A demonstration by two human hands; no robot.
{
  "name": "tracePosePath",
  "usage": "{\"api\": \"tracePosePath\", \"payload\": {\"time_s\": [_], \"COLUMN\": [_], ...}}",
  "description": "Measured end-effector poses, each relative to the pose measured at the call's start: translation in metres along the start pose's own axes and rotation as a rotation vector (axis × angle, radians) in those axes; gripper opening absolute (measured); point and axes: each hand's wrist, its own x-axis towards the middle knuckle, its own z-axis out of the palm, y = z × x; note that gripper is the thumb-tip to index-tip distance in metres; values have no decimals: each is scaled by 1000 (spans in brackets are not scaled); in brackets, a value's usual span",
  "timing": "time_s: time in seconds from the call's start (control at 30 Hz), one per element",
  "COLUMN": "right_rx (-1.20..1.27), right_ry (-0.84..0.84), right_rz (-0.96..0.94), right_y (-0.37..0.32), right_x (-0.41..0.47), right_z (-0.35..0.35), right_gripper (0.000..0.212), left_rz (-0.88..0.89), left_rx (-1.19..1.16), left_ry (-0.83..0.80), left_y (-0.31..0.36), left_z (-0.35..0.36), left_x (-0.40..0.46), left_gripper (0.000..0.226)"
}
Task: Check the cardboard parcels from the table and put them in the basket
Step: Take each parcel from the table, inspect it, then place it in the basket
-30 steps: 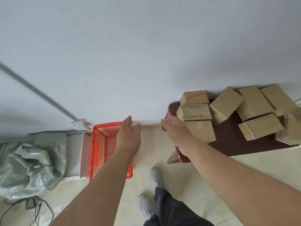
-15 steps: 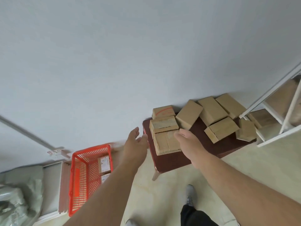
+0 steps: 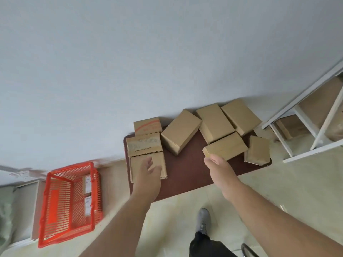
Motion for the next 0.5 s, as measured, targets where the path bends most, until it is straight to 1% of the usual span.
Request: {"api": "tracePosePath", "payload": {"time_s": [0.13,0.23,0.4,0.5], "right_rx": [-40,-61,-89,-113], "right_ry": [-5,3,-1,-22], "right_rz": [43,45,40,41], "right_y": [6,7,10,15], "right_x": [33,50,55,48], "right_z": [-49,-68,-64,-53], "right_gripper": [58,58,57,58], "left_rz": [-40,-70,-100,-126], "left_rx": [8,-1,-6,-19], "left_ry": [-14,-15,44,48], "left_y": [1,-2,-14,-28], "left_z": [53,69,65,62], "left_x": [-1,-3,4,11], "left_gripper": [51,51,49,48]}}
